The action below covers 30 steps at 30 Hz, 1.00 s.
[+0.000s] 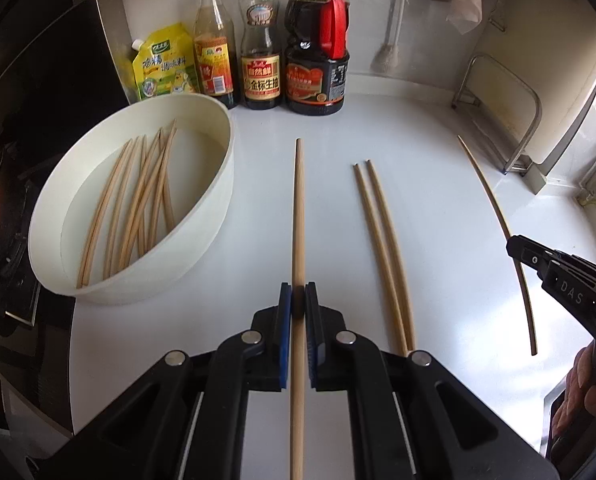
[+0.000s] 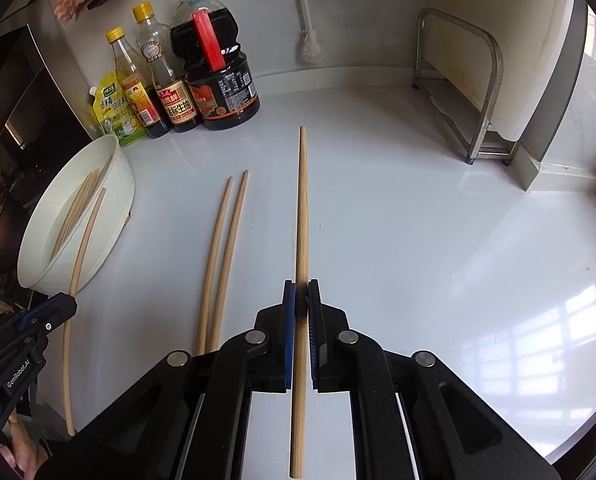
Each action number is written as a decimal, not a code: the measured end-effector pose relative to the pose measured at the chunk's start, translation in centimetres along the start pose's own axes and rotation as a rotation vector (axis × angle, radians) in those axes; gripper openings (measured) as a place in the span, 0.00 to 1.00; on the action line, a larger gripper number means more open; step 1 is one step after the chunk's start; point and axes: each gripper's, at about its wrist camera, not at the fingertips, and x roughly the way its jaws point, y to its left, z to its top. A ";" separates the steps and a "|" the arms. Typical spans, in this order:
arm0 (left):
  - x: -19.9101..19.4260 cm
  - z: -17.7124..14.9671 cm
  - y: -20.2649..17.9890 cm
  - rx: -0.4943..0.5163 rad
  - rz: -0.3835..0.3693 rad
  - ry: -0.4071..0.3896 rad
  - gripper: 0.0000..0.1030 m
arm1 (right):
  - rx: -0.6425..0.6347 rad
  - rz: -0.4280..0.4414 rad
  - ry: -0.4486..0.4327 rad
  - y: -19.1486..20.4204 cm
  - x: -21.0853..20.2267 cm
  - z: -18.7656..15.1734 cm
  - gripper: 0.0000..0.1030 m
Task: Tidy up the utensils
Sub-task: 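Lift both held chopsticks and carry them over the white basin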
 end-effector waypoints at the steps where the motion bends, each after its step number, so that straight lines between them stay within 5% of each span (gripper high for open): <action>1: -0.2 0.7 -0.2 0.008 -0.008 -0.011 0.07 | 0.003 -0.002 -0.009 0.0 -0.4 0.2 0.06; 14: -4.2 5.6 1.4 0.071 -0.101 -0.107 0.07 | 0.021 0.006 -0.100 2.8 -3.6 3.3 0.06; 30: -6.8 8.9 11.4 0.031 -0.075 -0.177 0.07 | -0.051 0.090 -0.107 12.9 -1.5 6.8 0.06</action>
